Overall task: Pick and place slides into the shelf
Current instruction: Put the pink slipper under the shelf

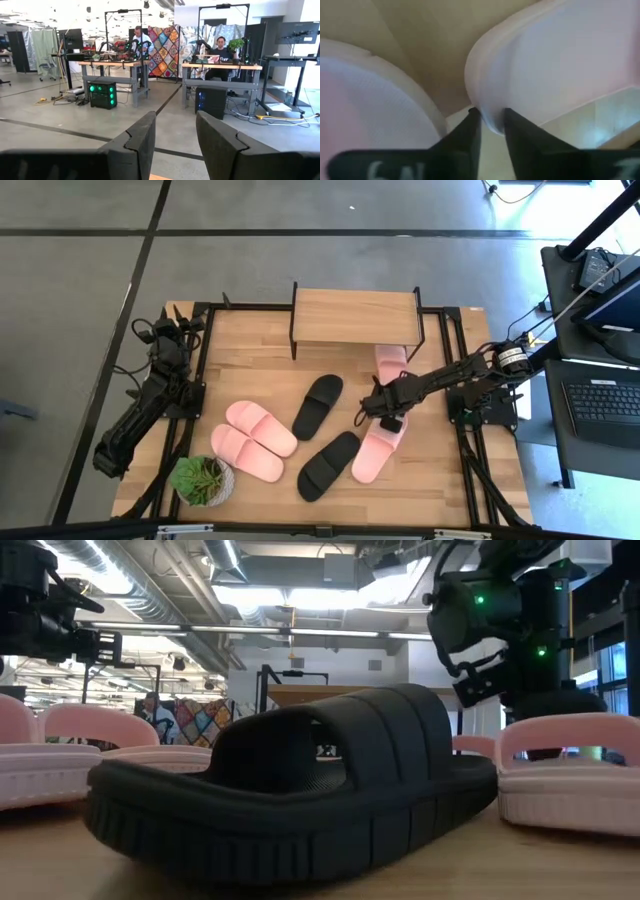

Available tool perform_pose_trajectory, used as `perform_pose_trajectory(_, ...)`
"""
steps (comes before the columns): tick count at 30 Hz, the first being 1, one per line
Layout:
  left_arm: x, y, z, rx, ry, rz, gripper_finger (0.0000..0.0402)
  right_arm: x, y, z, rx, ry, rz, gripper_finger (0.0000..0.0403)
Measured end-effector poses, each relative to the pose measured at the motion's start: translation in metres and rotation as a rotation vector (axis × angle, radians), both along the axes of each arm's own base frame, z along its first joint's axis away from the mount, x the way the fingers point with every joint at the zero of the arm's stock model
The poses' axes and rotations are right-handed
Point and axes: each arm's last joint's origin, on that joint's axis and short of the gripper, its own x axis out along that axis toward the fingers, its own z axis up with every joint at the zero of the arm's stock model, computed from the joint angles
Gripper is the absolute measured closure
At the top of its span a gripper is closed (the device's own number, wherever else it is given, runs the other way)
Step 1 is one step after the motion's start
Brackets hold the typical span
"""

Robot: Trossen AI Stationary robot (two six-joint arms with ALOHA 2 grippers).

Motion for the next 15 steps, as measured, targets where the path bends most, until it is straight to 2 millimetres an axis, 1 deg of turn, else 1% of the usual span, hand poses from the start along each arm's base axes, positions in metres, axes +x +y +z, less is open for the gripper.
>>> perform_pose_trajectory(3,0.0000,0.0000,0.0000,0.000,0.000,0.000,0.0267,0.0003,-0.0001,0.0001,0.002,0.003,0.019,0.0373)
perform_pose_trajectory(5,0.0000,0.0000,0.0000,0.000,0.000,0.000,0.0267,0.0004,-0.0002,0.0001,0.002,0.003,0.020,0.0390)
perform_pose_trajectory(10,0.0000,0.0000,-0.0001,0.000,0.000,0.000,0.0267,0.0010,-0.0002,0.0000,-0.001,-0.012,-0.010,0.0388)
perform_pose_trajectory(15,0.0000,0.0000,-0.0001,0.000,0.000,0.000,0.0267,0.0014,-0.0016,0.0002,-0.018,-0.021,-0.033,0.0397)
